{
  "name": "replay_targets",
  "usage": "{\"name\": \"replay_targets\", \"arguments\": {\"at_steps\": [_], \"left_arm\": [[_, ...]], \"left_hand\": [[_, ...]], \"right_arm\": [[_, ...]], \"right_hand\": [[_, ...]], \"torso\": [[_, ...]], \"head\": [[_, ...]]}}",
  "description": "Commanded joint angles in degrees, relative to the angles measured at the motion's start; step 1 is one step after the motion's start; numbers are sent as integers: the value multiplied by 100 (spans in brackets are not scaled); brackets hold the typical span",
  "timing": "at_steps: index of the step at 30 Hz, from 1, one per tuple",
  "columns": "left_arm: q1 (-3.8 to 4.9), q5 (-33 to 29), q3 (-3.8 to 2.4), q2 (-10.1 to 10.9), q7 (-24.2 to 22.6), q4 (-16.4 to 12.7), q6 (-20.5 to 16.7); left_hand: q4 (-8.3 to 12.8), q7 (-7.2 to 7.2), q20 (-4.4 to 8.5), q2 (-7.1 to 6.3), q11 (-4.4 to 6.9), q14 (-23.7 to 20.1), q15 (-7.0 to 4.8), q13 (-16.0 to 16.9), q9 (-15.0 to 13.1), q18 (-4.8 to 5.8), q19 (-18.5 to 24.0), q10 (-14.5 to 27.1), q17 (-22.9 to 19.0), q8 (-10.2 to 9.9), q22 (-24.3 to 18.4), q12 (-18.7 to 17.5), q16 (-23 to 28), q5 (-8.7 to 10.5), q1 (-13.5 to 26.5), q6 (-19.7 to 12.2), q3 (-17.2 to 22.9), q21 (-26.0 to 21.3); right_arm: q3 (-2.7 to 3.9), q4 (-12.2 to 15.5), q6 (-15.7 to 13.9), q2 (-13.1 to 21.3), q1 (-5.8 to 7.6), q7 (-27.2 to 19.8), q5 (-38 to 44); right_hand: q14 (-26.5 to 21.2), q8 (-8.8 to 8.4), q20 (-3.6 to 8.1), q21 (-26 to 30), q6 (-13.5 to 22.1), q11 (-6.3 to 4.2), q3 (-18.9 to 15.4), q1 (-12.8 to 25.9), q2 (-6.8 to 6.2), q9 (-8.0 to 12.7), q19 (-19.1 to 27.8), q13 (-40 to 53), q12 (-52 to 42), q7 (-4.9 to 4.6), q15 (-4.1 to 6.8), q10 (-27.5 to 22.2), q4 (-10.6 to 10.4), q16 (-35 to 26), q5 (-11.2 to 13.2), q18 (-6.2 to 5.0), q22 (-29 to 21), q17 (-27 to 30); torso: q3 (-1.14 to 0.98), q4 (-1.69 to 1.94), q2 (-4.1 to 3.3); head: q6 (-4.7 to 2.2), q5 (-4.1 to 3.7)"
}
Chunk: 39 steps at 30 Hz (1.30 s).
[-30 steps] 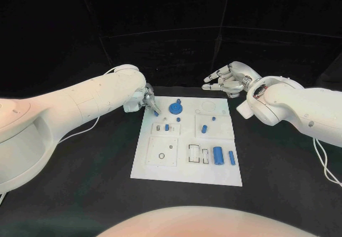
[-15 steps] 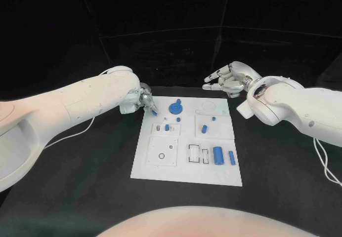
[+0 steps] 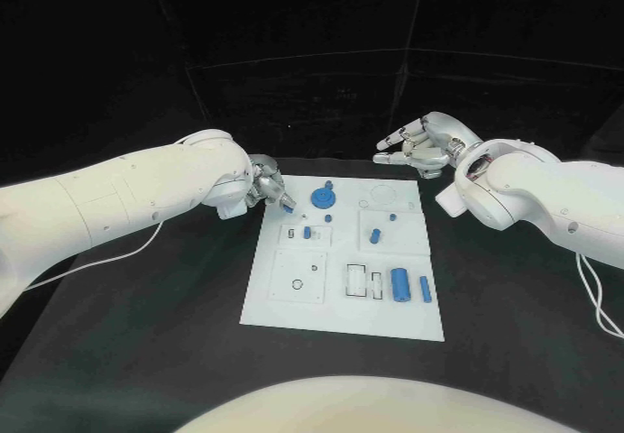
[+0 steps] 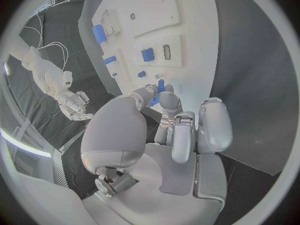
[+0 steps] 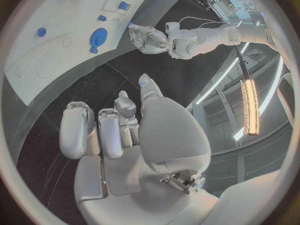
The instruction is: Assemble the parts on the task board
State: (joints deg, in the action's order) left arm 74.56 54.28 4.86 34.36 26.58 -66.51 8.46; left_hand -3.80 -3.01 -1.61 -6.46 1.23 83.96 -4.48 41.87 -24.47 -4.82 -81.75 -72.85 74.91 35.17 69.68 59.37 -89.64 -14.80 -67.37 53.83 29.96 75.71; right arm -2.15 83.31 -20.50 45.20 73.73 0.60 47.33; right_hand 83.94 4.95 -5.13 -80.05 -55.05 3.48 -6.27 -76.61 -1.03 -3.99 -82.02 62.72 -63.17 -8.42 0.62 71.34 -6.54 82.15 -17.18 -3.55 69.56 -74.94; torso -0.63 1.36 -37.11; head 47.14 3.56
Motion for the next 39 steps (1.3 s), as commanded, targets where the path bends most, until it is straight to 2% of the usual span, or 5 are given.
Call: {"name": "replay_targets", "arguments": {"at_steps": [1, 8, 13, 28, 39], "left_arm": [[-8, -175, 70, 117, -85, -236, -621], [-30, -230, 307, 358, -54, -634, -894], [-55, -237, 396, 460, -13, -801, -863], [-88, -240, 447, 439, -6, -899, -775], [-91, -142, 497, 357, 116, -774, -431]], "left_hand": [[899, 6, 9, -47, 28, 604, -33, 63, -16, 48, -55, -94, 1509, 35, 21, 56, -36, -207, 95, 85, 933, 34], [918, 17, 15, -80, 37, 604, -40, 94, -17, 51, -62, -132, 1509, 41, 41, 72, -36, -301, 135, 115, 950, 45], [920, 20, 16, -90, 40, 604, -41, 125, -18, 52, -65, -150, 1509, 44, 47, 91, -36, -318, 148, 126, 950, 50], [910, 31, 18, -104, 46, 604, -44, 183, -20, 54, -67, -190, 1509, 53, 54, 128, -36, -338, 192, 149, 940, 52], [904, 38, 20, -110, 50, 604, -46, 206, -21, 58, -74, -209, 1509, 57, 75, 143, -36, -337, 212, 158, 928, 67]], "right_arm": [[3, -12, 45, -2, 12, -42, 11], [2, -29, 62, -6, 11, -37, 11], [1, -31, 62, -6, 11, -36, 13], [1, -36, 66, -6, 11, -32, 20], [1, -37, 63, -10, 11, -30, 20]], "right_hand": [[302, 21, 19, 19, -14, -2, -34, 15, 25, 9, 36, 5, -5, -6, 42, -9, -2, -19, -12, -51, -6, -128], [301, 22, 20, 16, -15, -2, -42, 15, 26, 9, 32, -3, 1, -6, 43, -14, -3, -22, -19, -50, 1, -124], [301, 22, 20, 16, -15, -2, -42, 15, 26, 9, 32, -3, 1, -6, 43, -14, -3, -22, -19, -50, 1, -124], [301, 22, 20, 16, -15, -2, -42, 15, 26, 9, 32, -3, 1, -6, 43, -14, -3, -22, -19, -50, 1, -124], [301, 22, 20, 16, -15, -2, -42, 15, 26, 9, 32, -3, 1, -6, 43, -14, -3, -22, -19, -50, 1, -124]], "torso": [[-2, 3, 0], [2, 3, -3], [1, -2, -5], [-1, -10, -10], [1, -7, -8]], "head": [[0, 21], [5, 33], [13, 38], [29, 33], [50, 31]]}}
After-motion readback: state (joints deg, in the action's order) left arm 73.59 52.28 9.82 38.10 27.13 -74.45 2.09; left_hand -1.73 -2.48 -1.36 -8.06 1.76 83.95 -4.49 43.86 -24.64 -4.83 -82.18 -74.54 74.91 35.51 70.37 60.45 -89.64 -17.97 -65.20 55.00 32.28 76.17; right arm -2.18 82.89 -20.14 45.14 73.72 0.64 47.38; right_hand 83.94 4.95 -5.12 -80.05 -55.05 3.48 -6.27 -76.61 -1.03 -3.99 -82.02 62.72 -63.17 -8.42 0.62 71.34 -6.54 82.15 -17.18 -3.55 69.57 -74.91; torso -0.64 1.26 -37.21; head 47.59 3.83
